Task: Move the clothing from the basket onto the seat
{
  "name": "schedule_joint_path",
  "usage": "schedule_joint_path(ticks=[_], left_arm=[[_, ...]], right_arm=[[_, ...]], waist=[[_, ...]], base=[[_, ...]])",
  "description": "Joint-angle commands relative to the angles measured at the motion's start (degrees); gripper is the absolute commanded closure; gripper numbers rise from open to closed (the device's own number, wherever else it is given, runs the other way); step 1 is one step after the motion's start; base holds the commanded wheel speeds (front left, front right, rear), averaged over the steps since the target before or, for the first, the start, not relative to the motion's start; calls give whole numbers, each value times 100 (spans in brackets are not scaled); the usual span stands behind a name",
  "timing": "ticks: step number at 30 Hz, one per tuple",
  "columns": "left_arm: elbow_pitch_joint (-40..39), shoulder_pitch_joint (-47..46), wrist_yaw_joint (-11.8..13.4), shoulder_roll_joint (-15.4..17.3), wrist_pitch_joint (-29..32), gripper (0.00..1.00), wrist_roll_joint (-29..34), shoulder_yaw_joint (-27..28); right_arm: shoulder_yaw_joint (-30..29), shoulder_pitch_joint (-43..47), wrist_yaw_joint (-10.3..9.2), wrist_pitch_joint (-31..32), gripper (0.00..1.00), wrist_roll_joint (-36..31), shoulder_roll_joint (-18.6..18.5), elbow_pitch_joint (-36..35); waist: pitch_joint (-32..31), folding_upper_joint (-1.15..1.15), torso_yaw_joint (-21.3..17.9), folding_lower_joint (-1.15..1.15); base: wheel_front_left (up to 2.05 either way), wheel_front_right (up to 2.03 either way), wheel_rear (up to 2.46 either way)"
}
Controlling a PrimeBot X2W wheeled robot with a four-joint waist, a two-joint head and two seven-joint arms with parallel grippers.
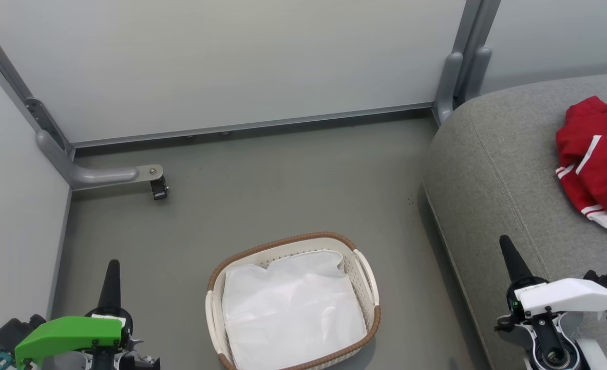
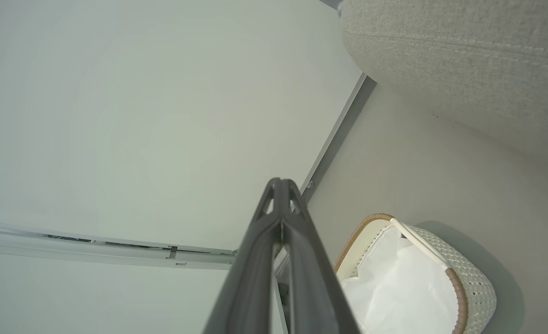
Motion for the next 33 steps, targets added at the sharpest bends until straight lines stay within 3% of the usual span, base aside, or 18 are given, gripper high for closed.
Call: schedule_joint_path(ticks=[1, 33], left_arm=[[-67, -144, -12, 8, 36, 100, -149, 29], [-245, -225, -16, -16, 412, 100, -1509, 109]], right_arm=[[-38, 24, -3, 46, 100, 150, -41, -60], [-255, 79, -3, 434, 100, 1591, -43, -162]], waist=[[-4, 0, 2, 0], [-93, 0, 34, 0]], base=[[0, 0, 0], [0, 0, 0]])
